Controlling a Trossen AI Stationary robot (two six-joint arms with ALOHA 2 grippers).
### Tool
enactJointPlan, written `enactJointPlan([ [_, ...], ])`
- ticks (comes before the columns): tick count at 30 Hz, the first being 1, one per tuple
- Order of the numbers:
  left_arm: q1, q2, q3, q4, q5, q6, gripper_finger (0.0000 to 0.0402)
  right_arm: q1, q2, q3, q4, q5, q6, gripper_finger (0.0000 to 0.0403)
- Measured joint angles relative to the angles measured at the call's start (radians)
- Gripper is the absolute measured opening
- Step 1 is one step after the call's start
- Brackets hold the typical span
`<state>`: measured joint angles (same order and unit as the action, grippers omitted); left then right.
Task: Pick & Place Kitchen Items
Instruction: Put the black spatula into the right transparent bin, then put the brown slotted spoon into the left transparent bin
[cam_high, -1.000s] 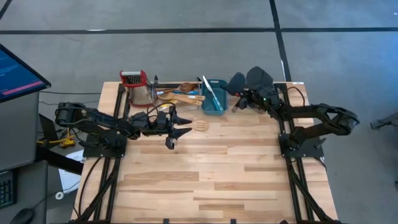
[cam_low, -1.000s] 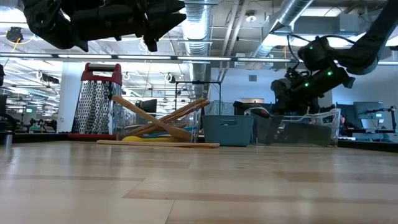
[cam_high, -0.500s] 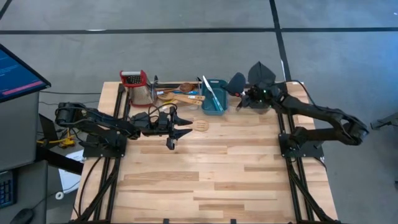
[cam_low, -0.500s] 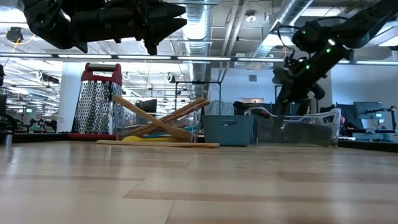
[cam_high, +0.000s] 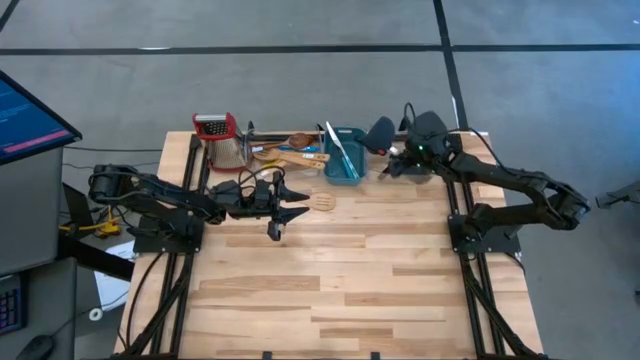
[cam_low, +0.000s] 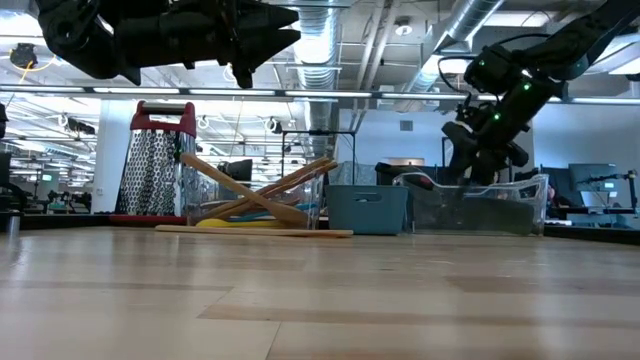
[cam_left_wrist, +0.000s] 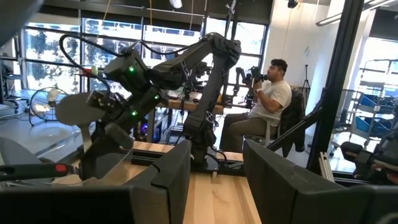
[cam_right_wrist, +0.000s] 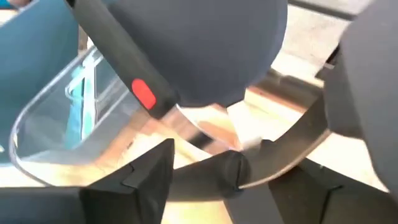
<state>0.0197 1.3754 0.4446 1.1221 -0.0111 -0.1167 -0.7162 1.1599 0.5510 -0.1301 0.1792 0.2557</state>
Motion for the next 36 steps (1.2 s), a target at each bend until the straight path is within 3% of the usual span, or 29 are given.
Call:
enactJointPlan([
  [5, 0.0, 0.0, 0.0, 0.0, 0.0, 0.0, 0.0135, -0.001, -0.004, 0.003, -0.055, -0.028, 0.006, 0.0253],
  [20, 0.0, 0.0, 0.0, -0.002, 0.0, 0.0, 0.0135, -0.007, -0.002, 0.247, -0.519, -0.062, -0.033, 0.0255],
  [25, 0.0, 0.0, 0.0, -0.008, 0.0, 0.0, 0.0135, 0.03, -0.002, 0.319, -0.659, -0.188, -0.049, 0.0255],
  [31, 0.0, 0.0, 0.0, -0.014, 0.0, 0.0, 0.0135, 0.131, -0.002, 0.329, -0.697, -0.41, -0.056, 0.0242],
  [36, 0.0, 0.0, 0.0, -0.04, 0.0, -0.001, 0.0135, 0.256, -0.002, 0.329, -0.689, -0.466, -0.084, 0.0212],
])
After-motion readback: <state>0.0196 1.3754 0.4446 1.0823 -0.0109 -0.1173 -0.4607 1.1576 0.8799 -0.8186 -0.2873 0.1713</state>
